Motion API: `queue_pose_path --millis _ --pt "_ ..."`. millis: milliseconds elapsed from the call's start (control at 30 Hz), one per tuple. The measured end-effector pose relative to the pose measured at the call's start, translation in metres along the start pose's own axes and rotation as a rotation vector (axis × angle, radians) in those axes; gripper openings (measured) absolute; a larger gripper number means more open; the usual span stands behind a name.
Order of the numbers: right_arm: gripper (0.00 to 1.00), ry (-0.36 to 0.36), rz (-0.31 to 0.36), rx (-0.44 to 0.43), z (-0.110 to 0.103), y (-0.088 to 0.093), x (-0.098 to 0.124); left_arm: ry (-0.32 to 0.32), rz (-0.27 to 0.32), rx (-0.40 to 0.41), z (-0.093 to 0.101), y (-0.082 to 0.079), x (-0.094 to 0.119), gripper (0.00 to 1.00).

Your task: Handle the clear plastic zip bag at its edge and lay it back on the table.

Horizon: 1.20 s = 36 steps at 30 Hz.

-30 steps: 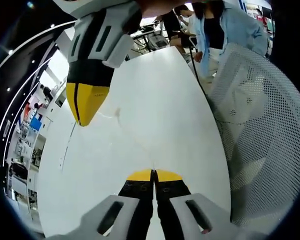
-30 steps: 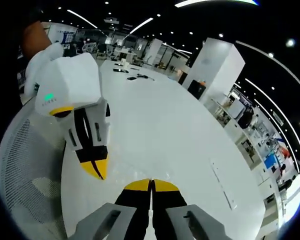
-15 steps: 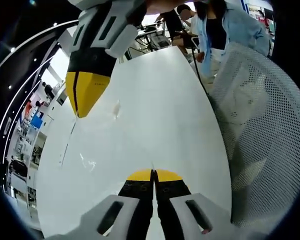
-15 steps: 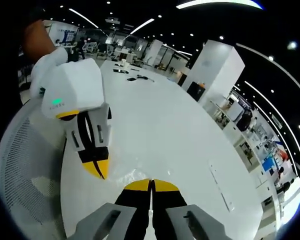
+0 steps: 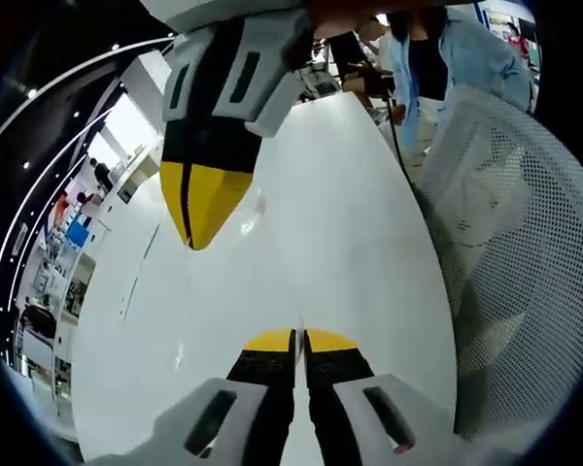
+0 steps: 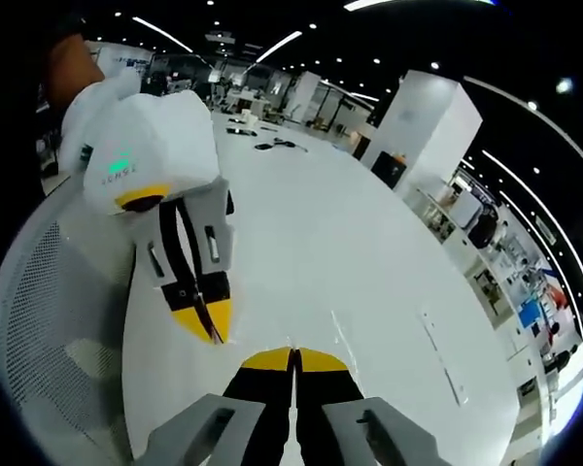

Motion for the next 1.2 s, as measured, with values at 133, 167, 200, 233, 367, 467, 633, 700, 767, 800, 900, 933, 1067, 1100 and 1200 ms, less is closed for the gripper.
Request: queue_pose_path --millis 133,167,200,233,367,467,633,700,767,800,900,933,1067,1100,1200 --pt "0.00 -0.015 -0.015 0.004 -0.001 0.003 -0.002 0.002 -0.006 0.028 0.000 0.003 0.000 0.01" --pt "0.00 -0.017 -0.017 0.005 -0.001 0.004 -0.002 0.001 -0.006 0.030 -0.001 0.005 -0.001 0.01" --pt "0.00 -0.017 -0.020 0.006 -0.002 0.005 -0.003 -0.001 -0.004 0.033 -0.002 0.006 -0.001 0.01" --pt "0.00 -0.019 -0.025 0.004 -0.002 0.006 -0.004 -0.002 -0.001 0.036 -0.002 0.006 -0.002 0.01" --pt "0.00 -0.030 -0.047 0.017 -0.007 0.010 -0.008 0.009 0.007 0.052 0.001 0.003 0.002 0.02" --pt "0.00 -0.034 -0.059 0.022 -0.008 0.014 -0.013 -0.002 0.018 0.078 0.001 0.005 0.006 0.07" --pt "0.00 -0.020 -0.074 0.036 -0.007 0.017 -0.015 -0.022 0.060 0.181 0.001 0.011 0.015 0.13" --pt "0.00 -0.019 -0.076 0.040 -0.007 0.018 -0.016 -0.028 0.062 0.192 0.000 0.014 0.017 0.14" --pt "0.00 -0.017 -0.079 0.040 -0.006 0.021 -0.019 -0.046 0.070 0.220 -0.002 0.019 0.022 0.12" --pt "0.00 -0.014 -0.082 0.042 -0.006 0.023 -0.020 -0.054 0.074 0.229 -0.003 0.020 0.023 0.12" --pt "0.00 -0.002 -0.086 0.050 -0.003 0.024 -0.021 -0.086 0.083 0.272 -0.006 0.022 0.030 0.13" --pt "0.00 0.003 -0.088 0.055 -0.002 0.024 -0.021 -0.092 0.078 0.289 -0.006 0.025 0.032 0.14" --pt "0.00 0.020 -0.089 0.083 0.001 0.023 -0.022 -0.102 0.057 0.346 -0.002 0.033 0.037 0.24" --pt "0.00 0.024 -0.089 0.081 0.002 0.023 -0.023 -0.106 0.055 0.348 -0.002 0.037 0.037 0.27" --pt "0.00 0.035 -0.098 0.087 0.005 0.023 -0.025 -0.118 0.045 0.369 0.001 0.040 0.042 0.32"
Point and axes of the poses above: the point that each gripper's makers call its tool centre point, and the gripper's own axes: x roughly backward along the fingers, z roughly to its right, y roughly out of its underside, the point moved 5 cm from there along x, roughly backward along the fingers, and after that the axes turned 8 degrees about -y, right-handed, at the moved point
